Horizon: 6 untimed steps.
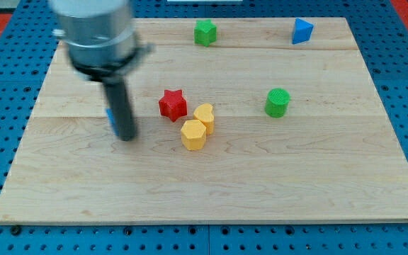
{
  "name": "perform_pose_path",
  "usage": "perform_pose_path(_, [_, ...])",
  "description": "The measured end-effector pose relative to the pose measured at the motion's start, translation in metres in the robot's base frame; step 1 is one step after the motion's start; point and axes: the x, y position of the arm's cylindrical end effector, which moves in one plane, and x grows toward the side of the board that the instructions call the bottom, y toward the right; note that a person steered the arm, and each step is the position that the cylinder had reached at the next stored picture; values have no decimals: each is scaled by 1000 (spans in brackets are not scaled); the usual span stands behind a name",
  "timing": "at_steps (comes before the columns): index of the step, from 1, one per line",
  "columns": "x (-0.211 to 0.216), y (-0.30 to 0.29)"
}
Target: Move blue cube towards center left
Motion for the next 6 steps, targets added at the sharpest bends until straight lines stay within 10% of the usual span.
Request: perform_pose_path(6, [-42, 20])
